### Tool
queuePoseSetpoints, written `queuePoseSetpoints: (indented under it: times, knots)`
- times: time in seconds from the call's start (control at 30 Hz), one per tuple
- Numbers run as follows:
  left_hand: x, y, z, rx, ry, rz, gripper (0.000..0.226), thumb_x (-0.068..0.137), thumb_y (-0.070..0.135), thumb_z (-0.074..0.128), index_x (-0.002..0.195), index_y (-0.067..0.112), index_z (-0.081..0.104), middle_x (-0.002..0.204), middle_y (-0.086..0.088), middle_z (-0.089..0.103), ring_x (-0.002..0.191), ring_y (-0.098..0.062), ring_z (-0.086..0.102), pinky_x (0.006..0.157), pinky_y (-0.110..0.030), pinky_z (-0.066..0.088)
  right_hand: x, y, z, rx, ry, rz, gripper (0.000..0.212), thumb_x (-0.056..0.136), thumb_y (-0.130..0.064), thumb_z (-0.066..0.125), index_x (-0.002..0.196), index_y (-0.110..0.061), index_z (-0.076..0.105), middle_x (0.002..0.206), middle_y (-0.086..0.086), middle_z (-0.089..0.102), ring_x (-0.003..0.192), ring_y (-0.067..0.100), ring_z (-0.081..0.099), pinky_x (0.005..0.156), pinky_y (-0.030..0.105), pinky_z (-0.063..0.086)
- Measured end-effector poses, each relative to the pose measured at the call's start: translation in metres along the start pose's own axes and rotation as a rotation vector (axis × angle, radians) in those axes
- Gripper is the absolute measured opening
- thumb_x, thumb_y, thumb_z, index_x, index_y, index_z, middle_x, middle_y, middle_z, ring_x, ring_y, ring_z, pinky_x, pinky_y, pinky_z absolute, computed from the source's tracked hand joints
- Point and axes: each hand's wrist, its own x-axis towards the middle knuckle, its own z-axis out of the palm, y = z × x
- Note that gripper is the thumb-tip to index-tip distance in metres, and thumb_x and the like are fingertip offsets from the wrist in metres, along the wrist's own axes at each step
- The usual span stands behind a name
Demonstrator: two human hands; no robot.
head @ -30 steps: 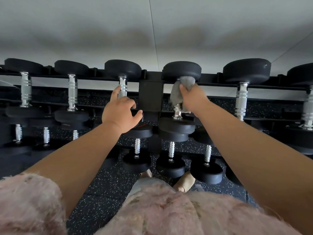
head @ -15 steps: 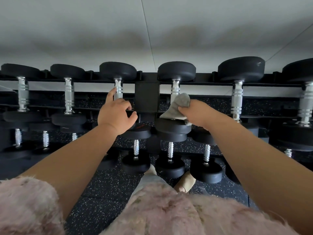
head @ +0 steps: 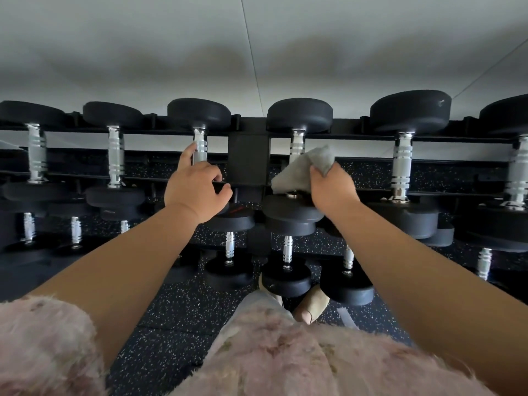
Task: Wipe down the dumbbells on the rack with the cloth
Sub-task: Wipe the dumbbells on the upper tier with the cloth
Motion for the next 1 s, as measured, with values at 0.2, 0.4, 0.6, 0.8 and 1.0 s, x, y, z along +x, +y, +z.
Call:
queuePoseSetpoints:
  times: [0.2,0.4,0.6,0.8,1.0]
  knots:
    - [-0.001,0.001,0.000,-0.029,0.001,-0.010,0.023,0.091,0.051,0.064,0.088,0.029,0.068,0.110,0.013,0.070,0.161,-0.015,0.009,0.082,-0.043,0.057,0.005,-0.038,-0.019,0.230,0.287,-0.251,0.047,0.104,-0.047,0.048,0.140,-0.019,0.044,0.138,0.003,0.049,0.122,0.020,0.054,0.100,0.038,0.052]
    - [-0.001,-0.001,-0.001,-0.013,-0.005,0.014,0.025,0.090,0.055,0.062,0.086,0.031,0.066,0.102,0.017,0.068,0.161,-0.016,0.008,0.074,-0.037,0.055,0.020,-0.083,-0.002,-0.373,0.307,-0.519,0.068,0.103,-0.044,0.049,0.160,-0.014,0.026,0.166,0.011,0.020,0.155,0.035,0.010,0.127,0.055,0.010]
    - [-0.001,-0.003,-0.002,-0.001,-0.033,0.046,0.028,0.091,0.058,0.058,0.091,0.031,0.067,0.102,0.019,0.067,0.162,-0.020,0.005,0.076,-0.037,0.057,0.031,-0.078,-0.019,-0.523,0.269,-0.686,0.066,0.091,-0.028,0.067,0.151,-0.027,0.040,0.158,0.007,0.034,0.150,0.035,0.024,0.124,0.057,0.019]
    - [0.001,-0.006,0.001,0.029,-0.049,0.092,0.038,0.091,0.064,0.052,0.101,0.032,0.070,0.110,0.017,0.069,0.162,-0.027,0.004,0.082,-0.039,0.060,0.033,-0.079,-0.036,-0.100,0.170,-0.326,0.040,0.108,-0.037,0.047,0.143,-0.018,0.045,0.140,0.007,0.048,0.122,0.029,0.054,0.102,0.046,0.052]
    - [0.004,-0.006,0.006,0.046,-0.064,0.105,0.040,0.091,0.065,0.050,0.103,0.032,0.069,0.111,0.016,0.067,0.162,-0.030,0.001,0.084,-0.038,0.058,0.022,-0.102,-0.014,-0.675,0.216,-0.602,0.059,0.098,-0.032,0.061,0.152,-0.021,0.039,0.160,0.012,0.031,0.150,0.037,0.024,0.123,0.056,0.026]
